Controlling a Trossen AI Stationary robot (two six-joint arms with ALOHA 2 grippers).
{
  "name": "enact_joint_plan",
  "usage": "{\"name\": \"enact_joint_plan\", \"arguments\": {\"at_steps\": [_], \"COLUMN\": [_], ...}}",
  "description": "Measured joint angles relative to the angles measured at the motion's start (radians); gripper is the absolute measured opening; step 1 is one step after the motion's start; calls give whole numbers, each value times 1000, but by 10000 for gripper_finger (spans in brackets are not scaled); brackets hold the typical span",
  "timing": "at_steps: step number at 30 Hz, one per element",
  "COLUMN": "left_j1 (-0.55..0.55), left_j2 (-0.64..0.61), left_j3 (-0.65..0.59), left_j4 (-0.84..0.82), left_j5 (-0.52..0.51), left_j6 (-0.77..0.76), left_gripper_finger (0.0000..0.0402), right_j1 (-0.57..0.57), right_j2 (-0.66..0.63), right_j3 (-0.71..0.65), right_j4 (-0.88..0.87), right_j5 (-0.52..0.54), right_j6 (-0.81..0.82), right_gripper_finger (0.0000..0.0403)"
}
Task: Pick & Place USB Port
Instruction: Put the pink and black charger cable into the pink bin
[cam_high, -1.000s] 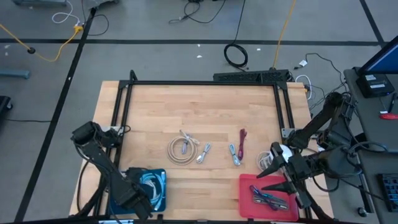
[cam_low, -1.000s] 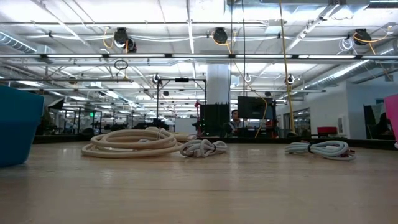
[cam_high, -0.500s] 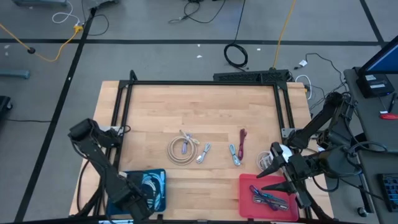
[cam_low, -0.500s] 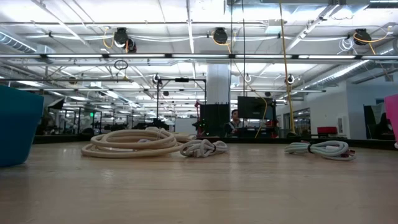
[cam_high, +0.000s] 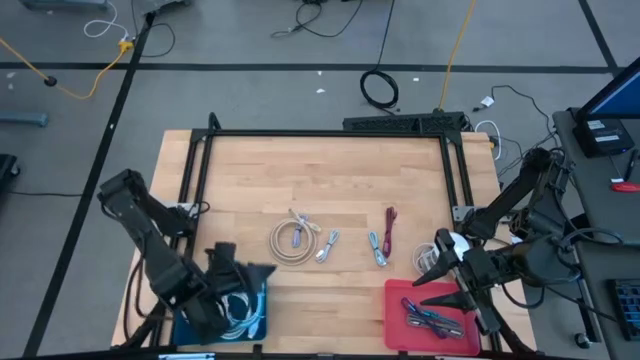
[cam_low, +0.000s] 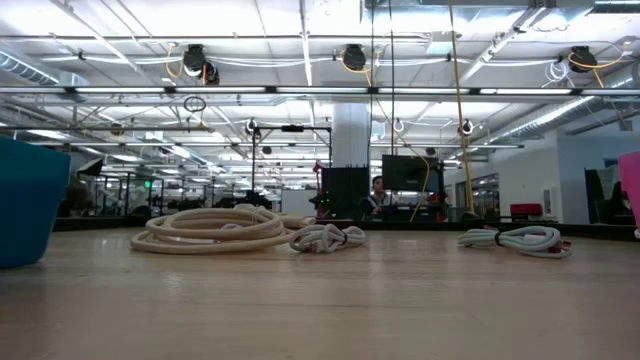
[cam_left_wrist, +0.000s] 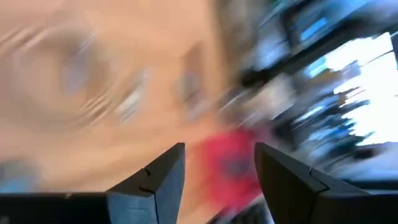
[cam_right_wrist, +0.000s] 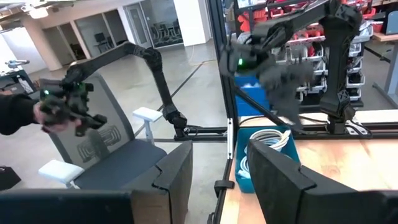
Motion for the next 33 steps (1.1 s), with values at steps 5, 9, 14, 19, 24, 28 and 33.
{"name": "enact_joint_plan", "arguments": {"at_steps": [5, 9, 14, 19, 24, 28, 33], "left_j1": [61, 139, 222, 273, 305, 315, 333], "left_j2": [-40, -62, -64, -65, -81, -84, -89], "left_j3": [0, 0, 0, 1, 2, 1, 1], "left_j4": [271, 539, 806, 871, 837, 788, 694], "left_j5": [-283, -182, -9, 97, 230, 330, 415], "left_j6": [293, 646, 987, 1126, 1217, 1281, 1284], "left_gripper_finger": [195, 195, 195, 195, 195, 195, 195], "right_j1": [0, -51, -277, -587, -815, -886, -974], "right_j2": [0, -13, -19, -20, -10, 26, 114], "right_j3": [0, 0, -4, -107, -301, -425, -524], "right_j4": [-61, -295, -684, -804, -598, -506, -659], "right_j5": [98, 378, 360, 138, -180, -355, -490], "right_j6": [21, 291, 586, 671, 472, 326, 546], "right_gripper_finger": [144, 144, 144, 151, 162, 164, 159]}}
